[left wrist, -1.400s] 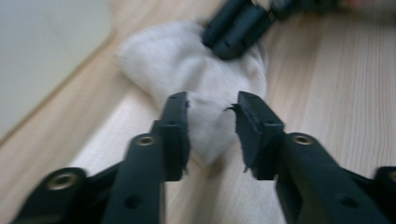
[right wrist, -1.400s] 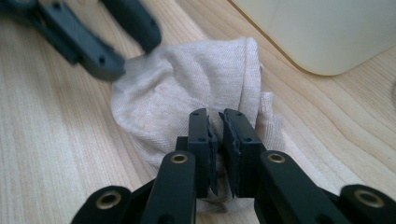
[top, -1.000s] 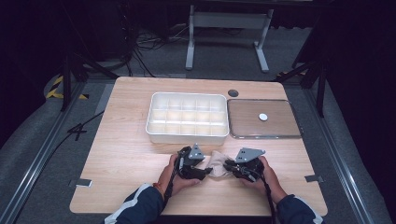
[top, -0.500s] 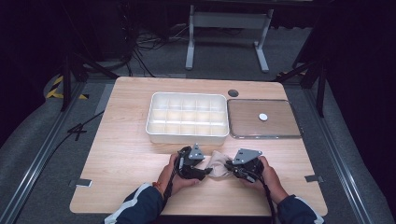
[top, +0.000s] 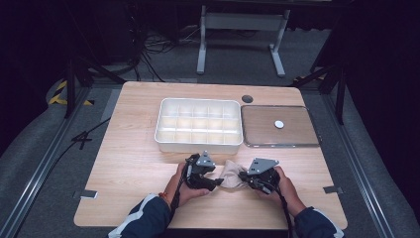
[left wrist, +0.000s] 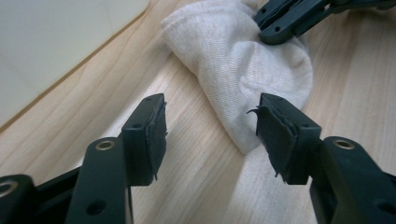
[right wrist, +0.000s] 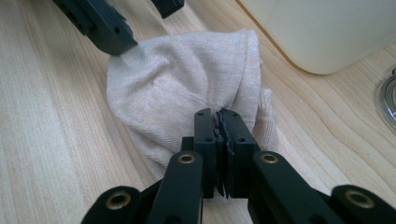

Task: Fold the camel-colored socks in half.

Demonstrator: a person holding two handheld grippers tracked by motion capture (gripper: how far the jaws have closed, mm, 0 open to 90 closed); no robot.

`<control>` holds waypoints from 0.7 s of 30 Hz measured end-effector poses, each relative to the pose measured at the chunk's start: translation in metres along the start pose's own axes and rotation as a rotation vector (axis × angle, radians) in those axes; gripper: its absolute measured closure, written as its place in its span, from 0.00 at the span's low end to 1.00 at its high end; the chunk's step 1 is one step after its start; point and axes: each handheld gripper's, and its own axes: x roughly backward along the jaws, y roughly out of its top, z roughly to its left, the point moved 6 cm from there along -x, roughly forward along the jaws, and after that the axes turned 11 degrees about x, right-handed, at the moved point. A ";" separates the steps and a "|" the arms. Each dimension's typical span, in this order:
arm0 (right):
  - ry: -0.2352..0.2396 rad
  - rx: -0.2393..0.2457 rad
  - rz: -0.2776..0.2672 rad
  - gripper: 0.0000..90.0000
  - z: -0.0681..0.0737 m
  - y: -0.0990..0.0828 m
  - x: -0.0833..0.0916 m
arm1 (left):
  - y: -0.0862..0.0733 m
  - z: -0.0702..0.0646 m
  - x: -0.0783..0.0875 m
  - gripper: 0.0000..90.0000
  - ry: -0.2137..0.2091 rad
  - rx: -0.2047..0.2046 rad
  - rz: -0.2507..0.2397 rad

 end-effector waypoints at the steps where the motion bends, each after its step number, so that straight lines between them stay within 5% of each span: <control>1: -0.001 -0.004 0.000 0.96 0.000 0.000 0.000 | 0.000 -0.001 -0.001 0.49 -0.005 0.012 -0.003; 7: -0.010 0.000 -0.002 0.96 0.002 0.001 0.000 | 0.000 -0.006 -0.007 0.48 -0.023 0.032 0.013; 15: -0.003 0.013 -0.013 0.87 0.005 0.004 0.003 | -0.002 -0.005 -0.011 0.47 0.016 0.001 0.030; 21: -0.008 0.047 -0.042 0.95 0.007 0.009 0.010 | -0.003 -0.007 -0.011 0.55 -0.003 -0.006 0.022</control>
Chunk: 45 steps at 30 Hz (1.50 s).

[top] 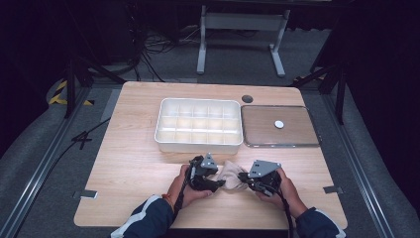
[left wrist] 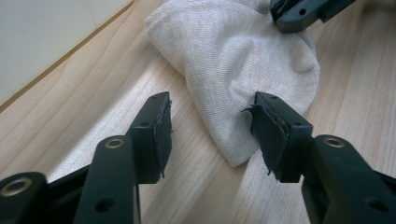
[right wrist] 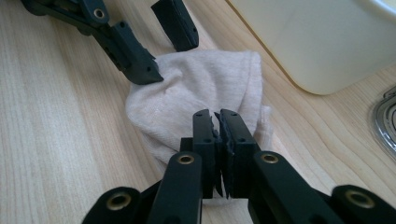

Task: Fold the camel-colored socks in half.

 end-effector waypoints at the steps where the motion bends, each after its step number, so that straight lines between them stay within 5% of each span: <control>1: 0.000 0.000 0.000 0.95 0.000 0.000 0.000 | 0.000 0.000 0.000 0.56 0.000 0.000 0.000; 7: -0.012 0.012 -0.016 0.93 0.002 0.004 -0.002 | 0.000 0.000 0.000 0.57 -0.005 0.003 -0.006; 10: 0.005 -0.007 0.027 0.95 0.004 -0.001 -0.014 | 0.000 -0.001 -0.001 0.59 -0.009 0.009 -0.001; 21: 0.002 0.016 0.053 0.96 0.005 0.002 -0.016 | 0.002 -0.001 -0.003 0.77 -0.111 0.078 -0.002; 29: 0.009 0.024 0.073 0.96 0.004 0.003 -0.017 | 0.006 -0.004 -0.001 0.88 -0.078 0.060 -0.044; 36: -0.007 0.047 0.087 0.96 0.006 0.008 -0.020 | 0.013 -0.008 0.006 0.89 -0.110 0.096 -0.110; 45: -0.004 0.037 0.073 0.96 0.008 0.013 -0.025 | 0.019 -0.015 0.012 0.89 -0.111 0.069 -0.146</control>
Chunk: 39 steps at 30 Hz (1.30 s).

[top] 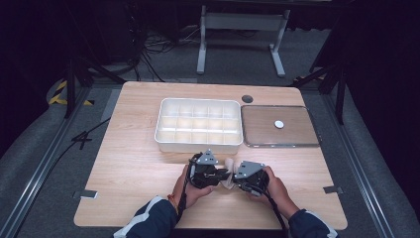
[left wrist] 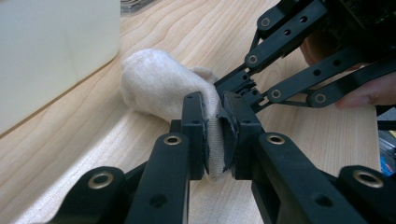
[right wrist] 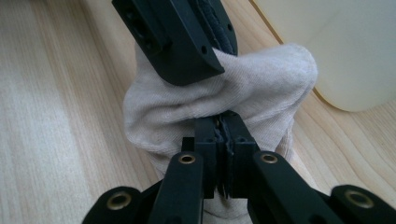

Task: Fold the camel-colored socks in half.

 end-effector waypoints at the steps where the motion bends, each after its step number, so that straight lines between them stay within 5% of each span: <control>1: 0.006 -0.007 -0.005 0.96 0.000 0.000 0.000 | 0.000 0.000 0.000 0.89 0.004 0.004 0.001; 5: 0.012 -0.036 -0.021 0.88 -0.003 -0.001 0.002 | 0.000 0.003 0.001 0.90 0.024 0.002 0.007; 10: 0.051 -0.095 -0.094 0.92 -0.009 -0.002 0.014 | 0.000 0.005 0.002 0.90 0.033 0.000 0.012; 22: 0.062 -0.113 -0.093 0.93 -0.001 0.004 -0.005 | 0.004 -0.005 0.000 0.90 0.060 -0.060 -0.008; 26: 0.064 -0.110 -0.107 0.77 -0.004 0.002 -0.001 | 0.004 -0.002 0.004 0.91 0.064 -0.056 -0.007; 29: 0.056 -0.116 -0.120 0.76 -0.009 -0.002 0.010 | 0.004 -0.003 0.006 0.92 0.071 -0.065 -0.006; 34: 0.034 -0.151 -0.070 0.82 -0.021 -0.020 0.020 | 0.005 -0.002 0.005 0.92 0.076 -0.066 -0.005; 39: 0.060 -0.143 -0.031 0.87 -0.015 -0.023 0.009 | 0.007 -0.008 0.001 0.91 0.088 -0.097 -0.007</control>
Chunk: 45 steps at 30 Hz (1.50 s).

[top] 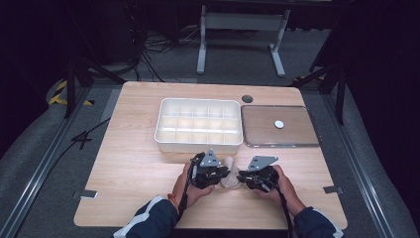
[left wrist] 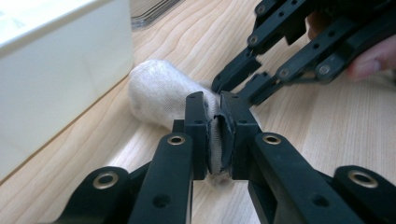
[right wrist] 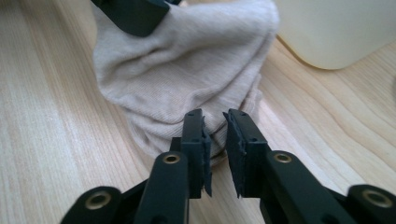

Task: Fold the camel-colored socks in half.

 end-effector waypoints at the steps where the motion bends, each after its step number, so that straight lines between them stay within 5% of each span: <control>1: 0.001 -0.003 -0.002 0.87 0.000 0.001 -0.001 | 0.000 -0.002 -0.001 0.91 0.003 -0.010 0.001; 6: -0.005 -0.026 -0.007 0.89 0.001 0.001 -0.003 | -0.003 -0.016 -0.014 0.89 -0.010 -0.072 0.031; 15: -0.002 -0.059 -0.043 0.80 -0.006 -0.002 0.002 | -0.006 -0.015 -0.020 0.89 -0.006 -0.053 0.036; 22: -0.063 -0.137 -0.199 0.75 -0.023 0.014 0.021 | -0.009 -0.019 -0.026 0.88 -0.015 -0.062 0.045; 27: -0.030 -0.167 -0.269 0.69 -0.023 0.025 0.016 | -0.010 -0.017 -0.027 0.87 -0.039 -0.033 0.033; 38: -0.026 -0.145 -0.139 0.84 -0.023 0.011 -0.006 | -0.010 -0.021 -0.022 0.77 -0.095 -0.031 0.006; 45: -0.034 -0.134 -0.140 0.87 -0.022 0.007 -0.006 | 0.003 -0.010 0.016 0.71 -0.146 -0.047 -0.044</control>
